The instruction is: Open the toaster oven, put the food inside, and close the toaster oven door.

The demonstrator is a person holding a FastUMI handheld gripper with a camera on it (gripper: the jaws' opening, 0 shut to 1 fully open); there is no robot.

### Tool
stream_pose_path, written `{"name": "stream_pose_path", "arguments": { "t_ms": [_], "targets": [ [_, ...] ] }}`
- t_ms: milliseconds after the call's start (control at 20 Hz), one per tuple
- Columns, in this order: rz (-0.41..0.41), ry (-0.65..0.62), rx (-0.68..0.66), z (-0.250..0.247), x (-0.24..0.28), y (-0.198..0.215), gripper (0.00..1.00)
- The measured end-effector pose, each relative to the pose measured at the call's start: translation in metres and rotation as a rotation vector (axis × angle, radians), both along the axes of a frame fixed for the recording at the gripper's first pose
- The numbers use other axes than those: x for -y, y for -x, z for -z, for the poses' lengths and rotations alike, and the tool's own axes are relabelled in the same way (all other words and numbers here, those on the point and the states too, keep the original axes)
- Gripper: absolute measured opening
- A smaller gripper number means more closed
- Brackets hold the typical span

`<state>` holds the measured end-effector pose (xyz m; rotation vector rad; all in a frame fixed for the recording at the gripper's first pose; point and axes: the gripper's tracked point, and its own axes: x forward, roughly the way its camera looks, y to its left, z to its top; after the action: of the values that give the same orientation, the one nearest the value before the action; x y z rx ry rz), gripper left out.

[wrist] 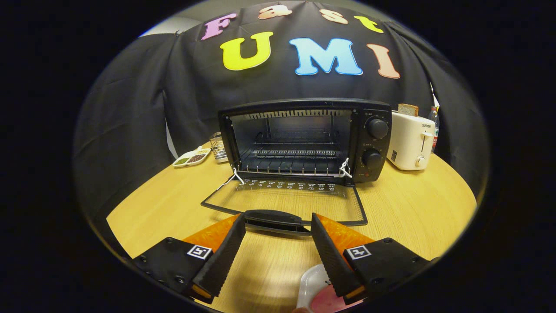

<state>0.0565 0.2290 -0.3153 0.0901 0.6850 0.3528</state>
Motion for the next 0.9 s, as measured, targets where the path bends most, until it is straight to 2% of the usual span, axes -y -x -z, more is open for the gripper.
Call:
{"name": "stream_pose_path", "arguments": {
  "t_ms": [200,400,500,900],
  "targets": [
    [-0.054,-0.079,-0.063,-0.027,0.022,0.001,0.96],
    [-0.088,-0.068,-0.135,-0.040,0.064,-0.002,0.96],
    [-0.114,-0.077,-0.231,-0.035,0.081,0.007,0.96],
    [-0.152,0.093,-0.441,0.005,0.155,0.037,0.96]
  ]
}}
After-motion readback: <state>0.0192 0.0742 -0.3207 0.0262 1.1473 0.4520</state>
